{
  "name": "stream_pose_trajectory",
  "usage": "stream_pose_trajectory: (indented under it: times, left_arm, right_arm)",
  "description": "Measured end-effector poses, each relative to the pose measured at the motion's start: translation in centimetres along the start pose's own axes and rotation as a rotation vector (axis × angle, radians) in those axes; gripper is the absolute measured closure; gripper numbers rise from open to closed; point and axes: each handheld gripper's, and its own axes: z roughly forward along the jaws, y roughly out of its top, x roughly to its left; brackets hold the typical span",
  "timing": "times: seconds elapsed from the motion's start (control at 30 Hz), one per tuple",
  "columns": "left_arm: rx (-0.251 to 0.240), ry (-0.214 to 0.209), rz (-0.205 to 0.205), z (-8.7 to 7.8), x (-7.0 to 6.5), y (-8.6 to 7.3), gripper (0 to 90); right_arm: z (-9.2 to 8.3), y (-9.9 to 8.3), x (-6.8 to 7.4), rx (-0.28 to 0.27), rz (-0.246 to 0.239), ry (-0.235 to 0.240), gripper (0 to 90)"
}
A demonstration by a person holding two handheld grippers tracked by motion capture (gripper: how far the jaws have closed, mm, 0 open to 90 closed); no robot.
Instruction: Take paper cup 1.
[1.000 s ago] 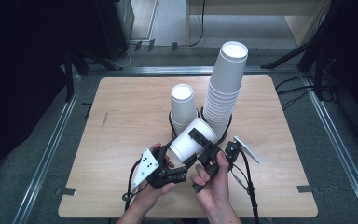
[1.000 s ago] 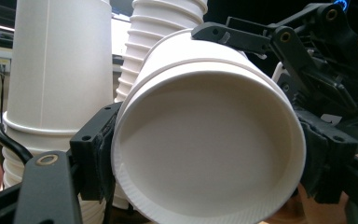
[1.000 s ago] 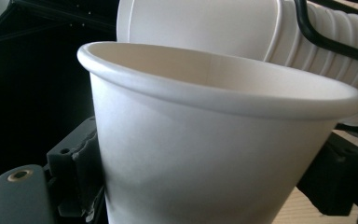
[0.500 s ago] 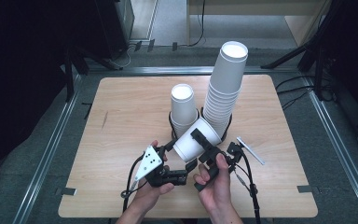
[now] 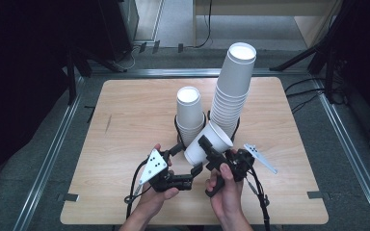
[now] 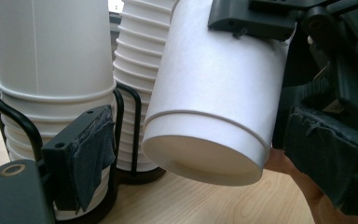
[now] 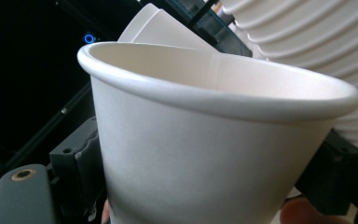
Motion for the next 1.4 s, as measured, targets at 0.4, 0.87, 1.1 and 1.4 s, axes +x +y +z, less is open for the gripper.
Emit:
stream_pose_trajectory:
  times: [0.4,0.87,1.1,1.4]
  left_arm:
    - [0.001,-0.009,-0.009,-0.1,0.0,0.0,9.4]
    - [0.004,-0.007,-0.016,-0.1,0.2,0.1,9.4]
    - [0.006,-0.003,-0.016,-0.1,0.3,0.1,9.5]
    - [0.002,0.000,-0.019,-0.2,0.5,0.1,9.4]
  right_arm:
    - [-0.5,0.0,0.8,-0.050,-0.230,-0.076,15.3]
    - [-1.2,0.2,1.4,-0.121,-0.521,-0.115,15.6]
    - [-1.7,0.4,0.9,-0.159,-0.632,-0.129,15.6]
    - [-2.8,1.5,-0.2,-0.191,-0.703,-0.144,15.6]
